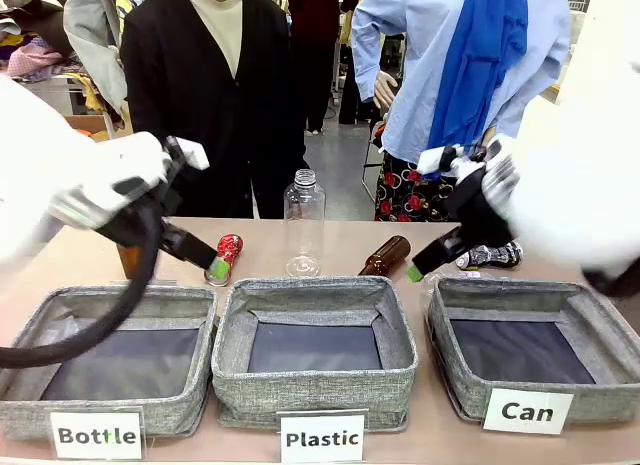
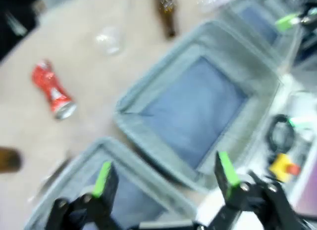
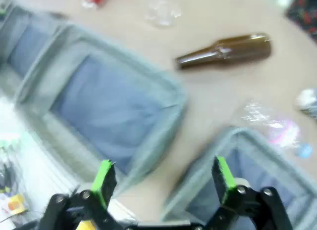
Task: Sort the can waste into the basket.
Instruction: Pick up the can waste from the table and place it in the right Fabric basket.
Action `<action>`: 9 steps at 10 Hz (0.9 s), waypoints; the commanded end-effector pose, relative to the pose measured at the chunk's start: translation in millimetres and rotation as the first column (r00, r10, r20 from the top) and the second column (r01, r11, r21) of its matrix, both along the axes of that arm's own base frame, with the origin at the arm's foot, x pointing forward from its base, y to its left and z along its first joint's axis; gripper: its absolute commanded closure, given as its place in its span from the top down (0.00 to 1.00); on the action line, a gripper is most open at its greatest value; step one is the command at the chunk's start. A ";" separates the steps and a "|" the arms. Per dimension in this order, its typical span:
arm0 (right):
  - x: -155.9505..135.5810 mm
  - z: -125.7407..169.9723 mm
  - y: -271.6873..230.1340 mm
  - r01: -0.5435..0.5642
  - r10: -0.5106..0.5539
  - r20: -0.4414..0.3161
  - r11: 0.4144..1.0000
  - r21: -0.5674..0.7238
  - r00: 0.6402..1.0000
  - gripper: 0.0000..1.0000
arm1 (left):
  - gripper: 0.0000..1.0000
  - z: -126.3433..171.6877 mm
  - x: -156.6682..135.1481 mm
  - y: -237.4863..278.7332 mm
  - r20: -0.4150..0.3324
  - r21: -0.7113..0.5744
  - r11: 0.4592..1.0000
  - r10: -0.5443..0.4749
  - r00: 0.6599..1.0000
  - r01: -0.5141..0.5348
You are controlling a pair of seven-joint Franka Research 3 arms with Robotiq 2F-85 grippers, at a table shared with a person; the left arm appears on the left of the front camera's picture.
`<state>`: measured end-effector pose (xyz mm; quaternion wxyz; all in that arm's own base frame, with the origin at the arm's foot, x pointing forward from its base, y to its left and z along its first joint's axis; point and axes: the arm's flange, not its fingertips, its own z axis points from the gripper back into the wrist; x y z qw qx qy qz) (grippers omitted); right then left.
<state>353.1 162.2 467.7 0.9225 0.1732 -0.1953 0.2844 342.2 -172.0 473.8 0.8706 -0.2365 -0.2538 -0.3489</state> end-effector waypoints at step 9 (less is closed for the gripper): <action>-113.2 0.9 -344.9 0.466 -0.426 -0.268 0.479 0.744 0.864 1.00 | 1.00 -30.6 -137.4 276.3 -0.118 -0.656 0.663 0.382 0.917 -0.361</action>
